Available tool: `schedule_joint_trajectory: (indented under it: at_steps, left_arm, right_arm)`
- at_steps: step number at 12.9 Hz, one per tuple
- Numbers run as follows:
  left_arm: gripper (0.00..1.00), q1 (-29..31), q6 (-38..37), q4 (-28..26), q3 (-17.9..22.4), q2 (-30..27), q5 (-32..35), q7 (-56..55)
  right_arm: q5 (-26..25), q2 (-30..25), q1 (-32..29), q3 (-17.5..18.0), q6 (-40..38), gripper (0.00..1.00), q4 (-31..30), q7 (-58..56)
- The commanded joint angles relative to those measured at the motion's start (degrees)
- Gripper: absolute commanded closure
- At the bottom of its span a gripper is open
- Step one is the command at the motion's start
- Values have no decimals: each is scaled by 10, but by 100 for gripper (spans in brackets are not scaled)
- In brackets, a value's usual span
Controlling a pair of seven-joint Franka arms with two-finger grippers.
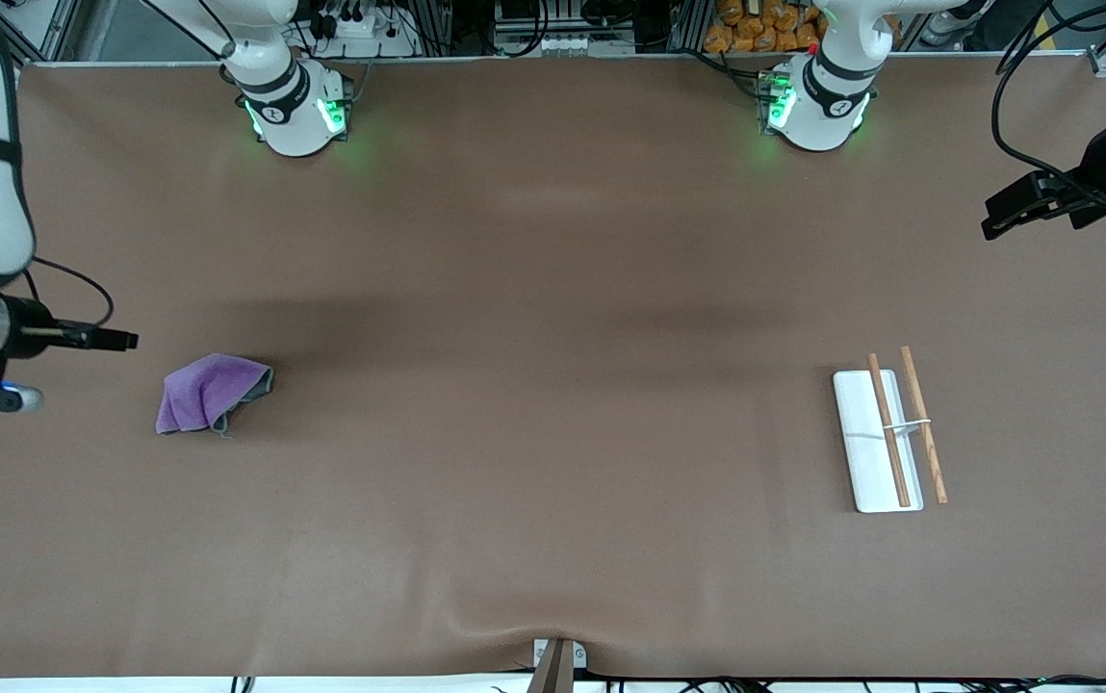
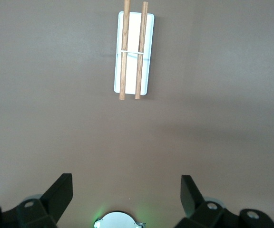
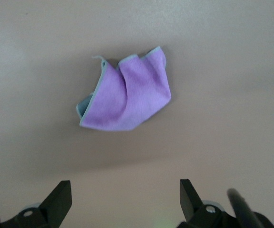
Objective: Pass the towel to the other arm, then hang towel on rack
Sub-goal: 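Reach the right gripper down to the purple towel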
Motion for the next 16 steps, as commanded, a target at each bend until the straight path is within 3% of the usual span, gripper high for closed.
schedule_joint_trajectory:
  at_steps: [1, 5, 10, 16]
  left_arm:
    - [0, 1, -2, -2, -1, -5, 2, 13]
    - [0, 1, -2, -2, -1, -6, 2, 13]
    - [0, 1, -2, -1, -1, -6, 2, 13]
    - [0, 1, -1, -3, -1, -3, 2, 13]
  right_arm:
    - [6, 33, -4, 5, 32, 0, 2, -2]
    - [7, 91, -2, 6, 96, 0, -10, -2]
    - [6, 101, -4, 7, 243, 0, -105, -17]
    - [6, 103, -7, 7, 256, 0, -125, -17]
